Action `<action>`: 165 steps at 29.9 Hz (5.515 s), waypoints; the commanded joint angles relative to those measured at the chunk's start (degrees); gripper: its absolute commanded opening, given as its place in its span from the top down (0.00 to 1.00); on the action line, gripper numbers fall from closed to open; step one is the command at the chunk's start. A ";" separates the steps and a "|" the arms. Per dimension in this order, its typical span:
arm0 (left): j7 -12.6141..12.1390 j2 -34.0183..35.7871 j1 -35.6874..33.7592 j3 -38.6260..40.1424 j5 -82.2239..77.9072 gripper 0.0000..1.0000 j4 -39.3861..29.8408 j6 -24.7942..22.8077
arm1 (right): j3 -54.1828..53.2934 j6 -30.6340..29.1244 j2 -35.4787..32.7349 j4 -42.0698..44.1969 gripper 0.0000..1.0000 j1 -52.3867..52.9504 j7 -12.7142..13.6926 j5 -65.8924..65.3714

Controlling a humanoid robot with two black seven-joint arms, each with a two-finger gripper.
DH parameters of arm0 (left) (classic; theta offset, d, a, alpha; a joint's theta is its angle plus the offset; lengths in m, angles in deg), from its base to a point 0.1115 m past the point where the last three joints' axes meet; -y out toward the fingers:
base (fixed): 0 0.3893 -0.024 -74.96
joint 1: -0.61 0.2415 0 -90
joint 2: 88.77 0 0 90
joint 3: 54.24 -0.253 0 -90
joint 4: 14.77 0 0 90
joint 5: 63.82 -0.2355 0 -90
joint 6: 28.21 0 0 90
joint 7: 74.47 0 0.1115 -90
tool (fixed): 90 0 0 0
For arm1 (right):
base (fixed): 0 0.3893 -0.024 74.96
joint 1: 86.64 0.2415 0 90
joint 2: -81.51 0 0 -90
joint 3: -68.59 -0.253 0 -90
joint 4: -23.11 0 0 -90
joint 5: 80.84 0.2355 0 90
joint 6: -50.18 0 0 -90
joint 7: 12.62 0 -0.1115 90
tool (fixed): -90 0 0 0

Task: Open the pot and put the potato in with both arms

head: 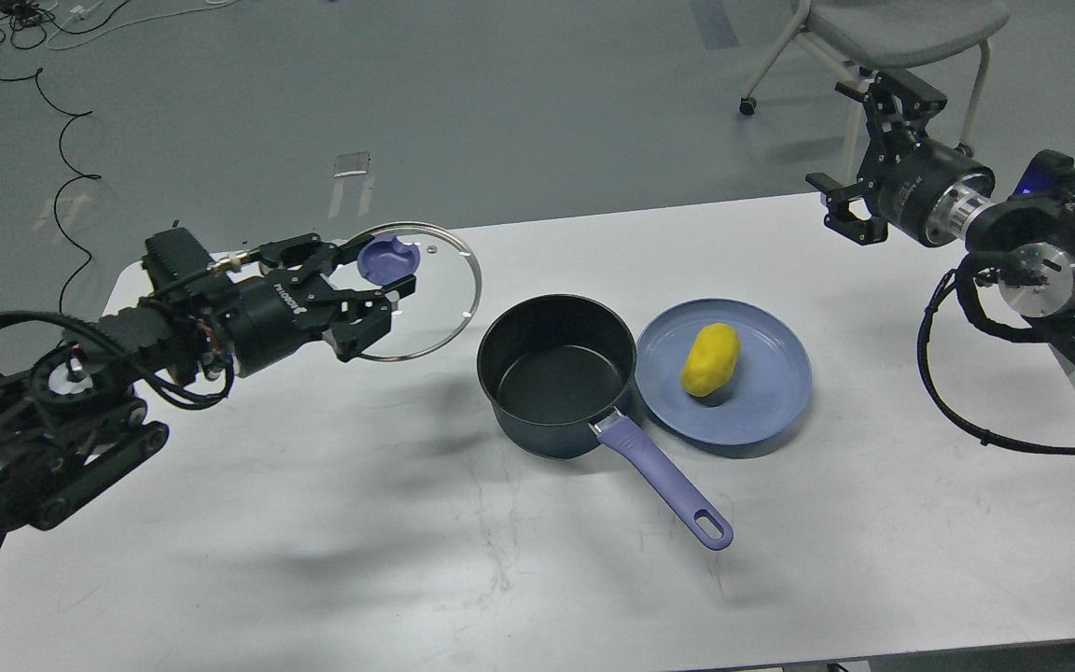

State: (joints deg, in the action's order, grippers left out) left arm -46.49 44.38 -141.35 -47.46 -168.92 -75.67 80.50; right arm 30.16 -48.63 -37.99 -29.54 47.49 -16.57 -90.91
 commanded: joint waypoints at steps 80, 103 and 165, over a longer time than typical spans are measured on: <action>0.03 1.76 -4.55 0.77 70.73 0.02 17.58 -12.20 | 33.42 0.02 3.65 -2.11 0.00 7.63 -7.56 -70.35; 0.03 1.93 -2.62 0.33 70.65 0.02 18.37 -12.20 | 37.99 1.33 7.44 2.46 0.68 9.65 -7.21 -70.35; -11.00 -21.27 -2.02 24.23 95.25 0.02 12.93 -30.57 | 10.41 -3.67 7.70 2.20 0.00 12.21 -3.27 1.80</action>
State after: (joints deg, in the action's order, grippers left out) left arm -56.52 24.89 -145.76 -25.19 -74.88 -60.90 50.09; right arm 42.08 -50.99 -30.17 -27.00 61.43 -21.99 -92.76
